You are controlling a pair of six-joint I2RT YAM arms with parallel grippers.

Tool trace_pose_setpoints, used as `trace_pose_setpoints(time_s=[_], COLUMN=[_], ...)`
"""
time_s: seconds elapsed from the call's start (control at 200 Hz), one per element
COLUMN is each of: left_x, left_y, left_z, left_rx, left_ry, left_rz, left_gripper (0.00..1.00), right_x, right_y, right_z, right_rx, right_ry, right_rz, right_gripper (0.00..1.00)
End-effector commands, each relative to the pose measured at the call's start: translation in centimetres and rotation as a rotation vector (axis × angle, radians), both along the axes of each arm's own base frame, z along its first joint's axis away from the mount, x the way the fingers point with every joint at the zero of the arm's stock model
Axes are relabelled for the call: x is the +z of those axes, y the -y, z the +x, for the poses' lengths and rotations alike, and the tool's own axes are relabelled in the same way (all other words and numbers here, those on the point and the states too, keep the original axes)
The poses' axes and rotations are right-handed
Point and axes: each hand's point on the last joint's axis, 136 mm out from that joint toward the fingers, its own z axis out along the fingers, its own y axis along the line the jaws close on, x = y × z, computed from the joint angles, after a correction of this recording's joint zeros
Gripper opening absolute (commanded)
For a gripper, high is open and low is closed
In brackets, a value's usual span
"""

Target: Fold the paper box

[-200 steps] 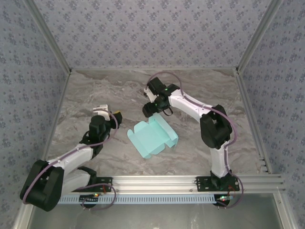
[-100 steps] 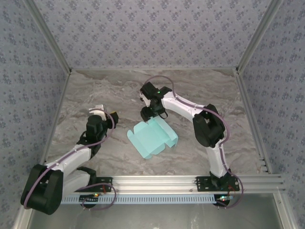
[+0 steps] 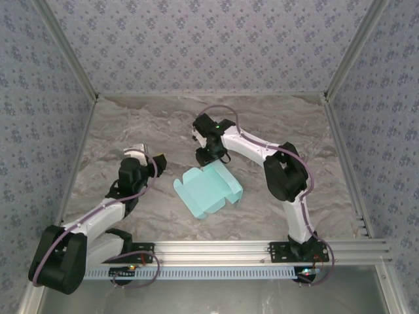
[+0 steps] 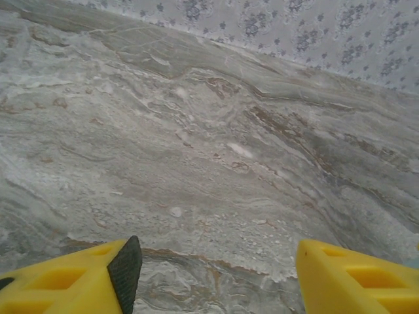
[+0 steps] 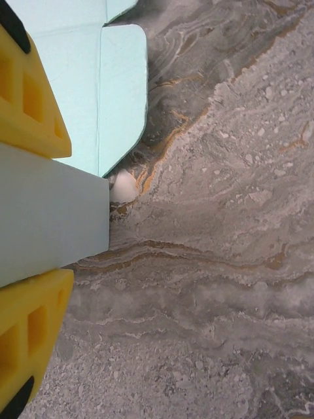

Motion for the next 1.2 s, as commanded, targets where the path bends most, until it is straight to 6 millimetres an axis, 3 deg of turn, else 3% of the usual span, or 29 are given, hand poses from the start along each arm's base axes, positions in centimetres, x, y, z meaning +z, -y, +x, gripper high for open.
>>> trace_pose_setpoints(time_s=[0.0, 0.09, 0.19, 0.36, 0.43, 0.51, 0.615, 0.735, 0.869, 0.964, 1.194], left_x=[1.3, 1.9, 3.6, 11.0, 12.7, 12.5, 11.6, 9.4, 7.2, 7.0, 6.2], left_y=[1.2, 1.5, 3.8, 8.3, 10.6, 11.7, 13.0, 15.9, 16.9, 17.5, 19.1], left_z=[0.3, 0.6, 0.4, -0.6, -2.0, -2.8, -4.5, -8.0, -10.9, -11.5, -10.5], left_rx=[-0.058, -0.067, -0.208, -0.491, -0.680, -0.779, -0.863, -1.042, -1.145, -1.172, -1.180], left_ry=[0.017, 0.000, 0.042, 0.316, 0.383, 0.363, 0.455, 0.445, 0.478, 0.508, 0.467], left_rz=[-0.042, -0.064, -0.074, -0.100, -0.028, 0.007, 0.021, 0.114, 0.173, 0.192, 0.234], left_gripper=[0.70, 0.75, 0.76, 0.76, 0.76, 0.72, 0.74, 0.74, 0.73, 0.73, 0.73], right_x=[3.4, 5.1, 7.0, 9.8, 10.4, 11.1, 12.1, 12.4, 13.0, 12.8, 13.1], right_y=[0.1, 0.4, 0.4, 1.3, 2.0, 2.8, 3.0, 3.6, 4.2, 4.5, 3.7], right_z=[-0.4, -0.2, -0.6, -2.7, -3.7, -4.4, -7.2, -9.4, -10.1, -10.0, -11.8], right_rx=[0.053, 0.066, 0.118, 0.288, 0.369, 0.437, 0.641, 0.814, 0.884, 0.885, 0.961], right_ry=[0.043, 0.085, 0.108, 0.140, 0.168, 0.187, 0.183, 0.219, 0.292, 0.294, 0.264], right_rz=[0.068, 0.101, 0.179, 0.285, 0.289, 0.291, 0.348, 0.349, 0.341, 0.320, 0.392], right_gripper=[0.42, 0.42, 0.41, 0.39, 0.40, 0.40, 0.40, 0.41, 0.41, 0.41, 0.43])
